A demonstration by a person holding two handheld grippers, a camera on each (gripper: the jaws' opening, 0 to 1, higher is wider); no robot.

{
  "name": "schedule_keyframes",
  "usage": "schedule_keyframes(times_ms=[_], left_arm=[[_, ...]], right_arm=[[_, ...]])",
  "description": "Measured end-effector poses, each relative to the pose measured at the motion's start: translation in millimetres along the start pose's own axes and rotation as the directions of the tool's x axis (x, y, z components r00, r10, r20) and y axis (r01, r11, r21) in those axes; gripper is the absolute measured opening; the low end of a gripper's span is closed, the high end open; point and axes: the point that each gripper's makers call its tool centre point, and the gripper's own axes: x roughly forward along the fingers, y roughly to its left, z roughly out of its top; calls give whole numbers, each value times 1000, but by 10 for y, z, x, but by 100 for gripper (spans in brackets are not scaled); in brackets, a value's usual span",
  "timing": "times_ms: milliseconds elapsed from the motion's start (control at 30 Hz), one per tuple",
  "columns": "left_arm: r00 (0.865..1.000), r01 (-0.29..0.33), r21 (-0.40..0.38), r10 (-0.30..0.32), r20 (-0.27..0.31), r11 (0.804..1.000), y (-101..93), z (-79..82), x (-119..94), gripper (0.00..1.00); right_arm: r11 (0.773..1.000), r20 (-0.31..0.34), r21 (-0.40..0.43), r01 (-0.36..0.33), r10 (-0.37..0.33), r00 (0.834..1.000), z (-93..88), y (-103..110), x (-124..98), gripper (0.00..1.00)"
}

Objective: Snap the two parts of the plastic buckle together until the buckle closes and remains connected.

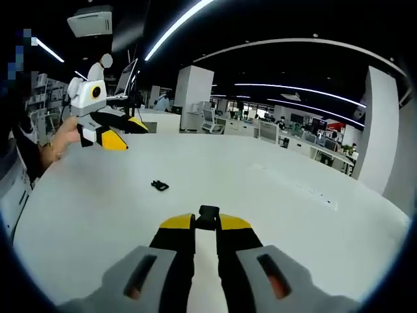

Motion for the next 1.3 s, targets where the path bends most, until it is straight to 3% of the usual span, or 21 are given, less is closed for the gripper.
schedule_keyframes(times_ms=[633,1033,1300], left_arm=[[1000,8,15,-8,-18,1000,-46,-53,8,40],[1000,12,15,-11,-27,1000,-43,-69,18,40],[999,25,21,-25,-25,999,-73,-63,25,40]], right_arm=[[984,-33,-90,-154,152,988,7,568,128,12],[974,-37,-74,-212,210,977,3,780,168,12],[974,-40,-60,-219,217,975,-16,809,177,12]])
